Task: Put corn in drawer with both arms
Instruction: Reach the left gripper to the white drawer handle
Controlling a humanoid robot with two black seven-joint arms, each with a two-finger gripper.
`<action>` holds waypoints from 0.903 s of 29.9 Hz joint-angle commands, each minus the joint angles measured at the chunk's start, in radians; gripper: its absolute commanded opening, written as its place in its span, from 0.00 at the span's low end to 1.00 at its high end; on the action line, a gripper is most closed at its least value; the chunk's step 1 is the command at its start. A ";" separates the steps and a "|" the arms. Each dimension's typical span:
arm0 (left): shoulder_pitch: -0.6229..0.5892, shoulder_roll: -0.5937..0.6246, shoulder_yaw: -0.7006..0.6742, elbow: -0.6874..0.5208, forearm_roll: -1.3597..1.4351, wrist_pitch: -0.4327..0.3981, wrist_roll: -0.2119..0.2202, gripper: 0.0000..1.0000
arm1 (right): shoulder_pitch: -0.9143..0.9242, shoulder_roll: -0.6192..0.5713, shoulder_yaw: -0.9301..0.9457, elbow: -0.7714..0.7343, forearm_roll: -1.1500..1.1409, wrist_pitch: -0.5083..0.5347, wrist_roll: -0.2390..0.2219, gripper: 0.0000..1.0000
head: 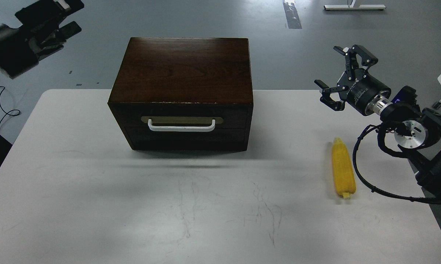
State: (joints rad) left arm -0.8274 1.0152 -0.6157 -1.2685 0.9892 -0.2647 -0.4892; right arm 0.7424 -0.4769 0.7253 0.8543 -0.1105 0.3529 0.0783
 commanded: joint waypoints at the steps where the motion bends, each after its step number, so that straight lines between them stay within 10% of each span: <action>1: -0.002 -0.010 0.004 -0.112 0.291 0.108 0.001 0.98 | 0.000 -0.002 -0.001 0.000 0.000 0.000 0.000 1.00; 16: -0.019 -0.089 0.131 -0.247 1.075 0.462 0.001 0.98 | -0.006 -0.002 -0.001 -0.001 0.000 -0.002 0.000 1.00; 27: -0.113 -0.145 0.303 -0.224 1.192 0.518 0.001 0.98 | -0.008 0.001 -0.004 -0.006 0.000 -0.002 0.000 1.00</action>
State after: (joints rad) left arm -0.9435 0.8944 -0.3249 -1.5052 2.1812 0.2483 -0.4888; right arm 0.7349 -0.4773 0.7204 0.8484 -0.1105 0.3512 0.0782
